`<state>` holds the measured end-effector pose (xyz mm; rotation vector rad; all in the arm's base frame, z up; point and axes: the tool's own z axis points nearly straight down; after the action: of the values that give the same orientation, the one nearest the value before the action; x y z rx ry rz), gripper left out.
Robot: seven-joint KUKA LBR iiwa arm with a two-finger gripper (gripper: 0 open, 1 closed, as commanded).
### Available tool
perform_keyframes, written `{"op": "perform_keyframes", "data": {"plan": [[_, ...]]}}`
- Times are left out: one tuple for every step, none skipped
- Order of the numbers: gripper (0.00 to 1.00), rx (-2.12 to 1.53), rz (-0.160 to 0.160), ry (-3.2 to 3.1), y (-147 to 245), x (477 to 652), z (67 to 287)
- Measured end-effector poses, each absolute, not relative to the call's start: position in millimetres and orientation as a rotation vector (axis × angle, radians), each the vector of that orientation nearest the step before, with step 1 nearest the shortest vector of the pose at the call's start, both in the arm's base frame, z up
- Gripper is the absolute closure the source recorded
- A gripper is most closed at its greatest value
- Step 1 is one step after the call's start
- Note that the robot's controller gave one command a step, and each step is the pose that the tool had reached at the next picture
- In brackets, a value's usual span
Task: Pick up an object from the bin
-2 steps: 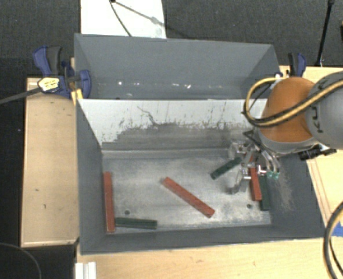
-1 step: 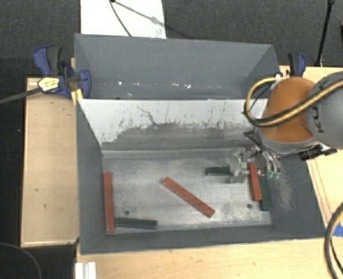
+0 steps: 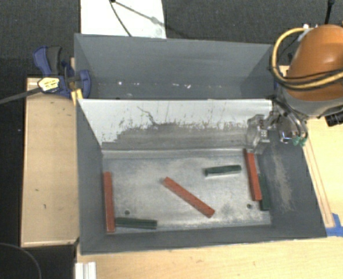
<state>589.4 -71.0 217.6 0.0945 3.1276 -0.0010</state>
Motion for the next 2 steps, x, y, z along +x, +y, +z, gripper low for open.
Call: {"op": "perform_keyframes", "data": {"plan": [[0.00, 0.094, 0.000, 3.137, -71, 587.5, 212], [0.00, -0.264, 0.002, 3.129, -31, 575.2, 207]]}}
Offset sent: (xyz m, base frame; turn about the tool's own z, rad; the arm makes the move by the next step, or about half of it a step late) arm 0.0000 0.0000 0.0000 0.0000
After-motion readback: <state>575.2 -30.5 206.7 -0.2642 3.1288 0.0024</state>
